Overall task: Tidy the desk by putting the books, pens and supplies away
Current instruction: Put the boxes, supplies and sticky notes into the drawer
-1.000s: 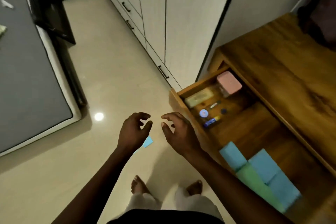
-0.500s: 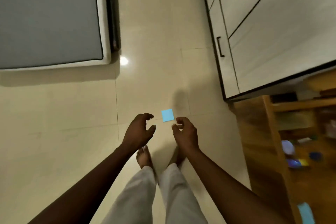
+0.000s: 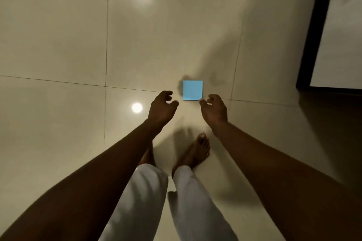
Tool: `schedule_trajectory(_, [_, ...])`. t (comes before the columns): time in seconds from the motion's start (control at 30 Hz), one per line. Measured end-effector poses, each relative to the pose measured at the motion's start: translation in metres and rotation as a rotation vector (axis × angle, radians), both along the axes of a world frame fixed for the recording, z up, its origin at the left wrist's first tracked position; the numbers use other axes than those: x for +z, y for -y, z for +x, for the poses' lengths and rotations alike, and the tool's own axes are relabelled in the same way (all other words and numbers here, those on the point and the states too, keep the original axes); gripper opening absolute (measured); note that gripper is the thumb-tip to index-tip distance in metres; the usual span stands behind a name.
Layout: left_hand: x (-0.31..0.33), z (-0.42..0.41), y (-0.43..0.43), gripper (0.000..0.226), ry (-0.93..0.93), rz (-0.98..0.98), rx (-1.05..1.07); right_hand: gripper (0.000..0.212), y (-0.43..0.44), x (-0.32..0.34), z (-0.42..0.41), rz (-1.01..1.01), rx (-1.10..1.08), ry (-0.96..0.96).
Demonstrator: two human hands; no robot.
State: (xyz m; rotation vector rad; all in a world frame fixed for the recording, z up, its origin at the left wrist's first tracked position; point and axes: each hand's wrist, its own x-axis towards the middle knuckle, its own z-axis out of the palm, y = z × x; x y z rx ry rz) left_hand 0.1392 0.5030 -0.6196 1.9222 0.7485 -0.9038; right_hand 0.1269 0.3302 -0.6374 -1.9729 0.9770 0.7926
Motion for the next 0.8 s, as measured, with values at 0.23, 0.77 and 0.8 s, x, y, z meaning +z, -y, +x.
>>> schedule_trajectory(0.23, [-0.14, 0.013, 0.028, 0.064, -0.174, -0.141, 0.159, 0.062, 0.01, -0.139, 0.02, 0.028, 0.015, -0.062])
schedule_trajectory(0.77, [-0.03, 0.002, -0.004, 0.008, -0.08, -0.136, 0.327, 0.015, -0.024, -0.017, -0.003, 0.098, -0.25, 0.115])
schedule_trajectory(0.8, [0.002, 0.003, -0.012, 0.007, -0.082, -0.169, 0.317, 0.014, -0.027, 0.012, -0.006, 0.132, -0.27, 0.116])
